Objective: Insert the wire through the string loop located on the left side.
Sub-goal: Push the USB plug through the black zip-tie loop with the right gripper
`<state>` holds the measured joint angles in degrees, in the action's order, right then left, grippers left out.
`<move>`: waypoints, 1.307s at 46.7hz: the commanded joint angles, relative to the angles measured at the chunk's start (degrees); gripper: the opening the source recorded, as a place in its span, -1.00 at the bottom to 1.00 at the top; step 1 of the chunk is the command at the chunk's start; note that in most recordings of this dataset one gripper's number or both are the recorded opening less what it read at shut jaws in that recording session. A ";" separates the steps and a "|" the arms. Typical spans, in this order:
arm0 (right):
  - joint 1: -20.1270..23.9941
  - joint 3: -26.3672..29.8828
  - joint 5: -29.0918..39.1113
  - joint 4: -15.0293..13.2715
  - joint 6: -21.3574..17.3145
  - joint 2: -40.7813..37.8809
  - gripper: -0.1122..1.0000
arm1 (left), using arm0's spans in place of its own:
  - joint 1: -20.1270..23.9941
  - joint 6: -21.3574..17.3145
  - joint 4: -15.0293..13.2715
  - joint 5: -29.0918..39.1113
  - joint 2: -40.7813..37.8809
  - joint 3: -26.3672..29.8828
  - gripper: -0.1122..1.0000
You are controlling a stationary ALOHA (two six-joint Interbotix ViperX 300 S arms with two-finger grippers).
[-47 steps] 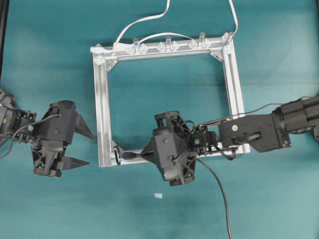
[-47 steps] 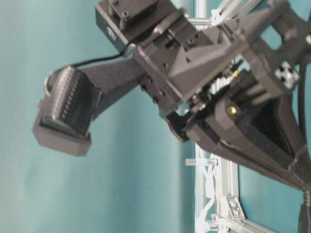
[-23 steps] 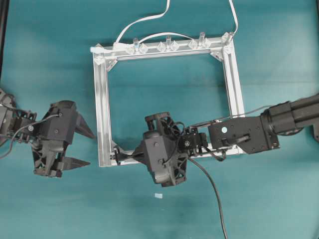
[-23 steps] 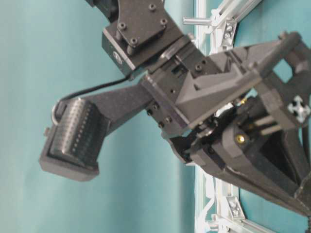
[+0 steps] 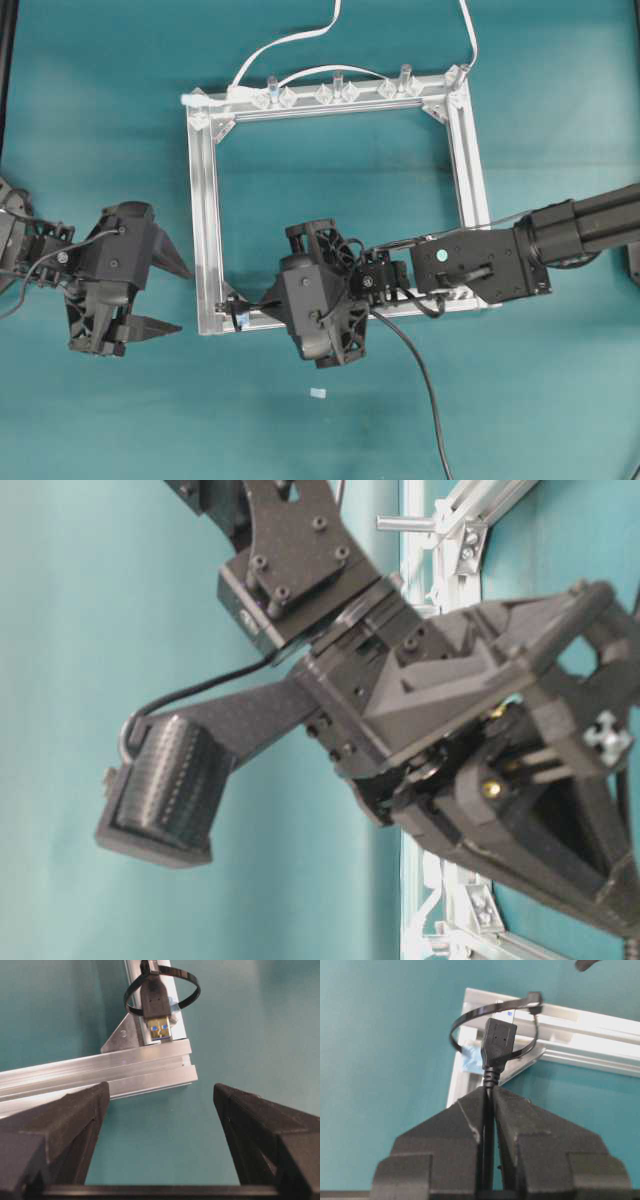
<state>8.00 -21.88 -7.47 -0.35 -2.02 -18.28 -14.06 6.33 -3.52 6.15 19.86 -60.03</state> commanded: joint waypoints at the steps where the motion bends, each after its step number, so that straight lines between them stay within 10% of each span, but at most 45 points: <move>1: -0.09 1.85 -0.35 -0.18 0.09 0.97 -0.67 | -0.18 0.26 0.00 -0.44 0.26 1.23 0.72; 61: 0.00 5.36 -0.26 -0.18 -0.18 -1.41 -0.67 | -0.18 0.35 0.00 -0.44 0.26 1.05 0.72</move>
<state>7.73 -18.11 -7.38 -0.35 -2.20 -20.83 -14.06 6.33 -3.52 6.15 19.86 -60.03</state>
